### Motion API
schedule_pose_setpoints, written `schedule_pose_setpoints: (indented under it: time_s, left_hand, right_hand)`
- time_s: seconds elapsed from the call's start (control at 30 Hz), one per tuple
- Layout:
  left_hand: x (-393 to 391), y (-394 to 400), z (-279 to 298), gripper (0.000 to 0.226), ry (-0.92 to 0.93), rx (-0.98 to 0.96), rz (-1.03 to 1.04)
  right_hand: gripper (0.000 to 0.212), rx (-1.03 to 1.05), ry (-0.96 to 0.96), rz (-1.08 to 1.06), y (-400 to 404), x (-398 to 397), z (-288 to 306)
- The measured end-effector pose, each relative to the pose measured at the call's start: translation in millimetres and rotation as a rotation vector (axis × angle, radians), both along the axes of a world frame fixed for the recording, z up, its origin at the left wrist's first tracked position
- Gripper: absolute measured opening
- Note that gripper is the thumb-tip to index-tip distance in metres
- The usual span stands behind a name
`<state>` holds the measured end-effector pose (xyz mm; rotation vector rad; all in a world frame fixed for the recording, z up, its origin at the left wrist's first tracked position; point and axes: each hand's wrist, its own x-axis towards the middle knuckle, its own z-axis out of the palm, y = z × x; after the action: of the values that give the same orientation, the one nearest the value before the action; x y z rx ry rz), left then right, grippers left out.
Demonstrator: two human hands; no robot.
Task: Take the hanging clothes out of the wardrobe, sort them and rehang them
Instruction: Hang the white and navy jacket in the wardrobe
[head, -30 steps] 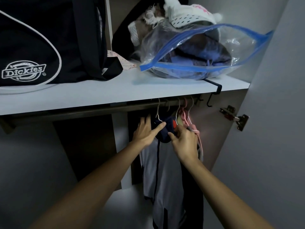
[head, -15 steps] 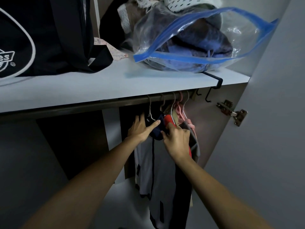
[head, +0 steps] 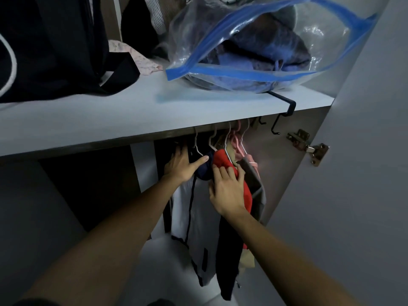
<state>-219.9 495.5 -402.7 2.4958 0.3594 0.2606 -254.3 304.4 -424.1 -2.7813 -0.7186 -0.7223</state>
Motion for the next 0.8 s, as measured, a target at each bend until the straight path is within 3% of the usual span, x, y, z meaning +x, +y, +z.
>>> schedule_pose_setpoints:
  time_s: [0.2,0.4,0.6,0.8]
  left_hand:
    - [13,5,14,0.116,0.024,0.104,-0.068]
    - [13,-5,10,0.103,0.113,0.071,-0.119]
    - [-67,-19,15,0.077,0.072,0.079,0.01]
    - [-207,-68,31,0.075,0.048,0.186,0.221]
  right_hand:
    - [0.068,-0.111,0.052,-0.013,-4,3,1]
    - [0.061,-0.092,0.078,0.078,-14,-10,4]
    - [0.049,0.08,0.024,0.222,-38,-32,23]
    - [0.056,0.199,0.112,0.347,-82,-80,45]
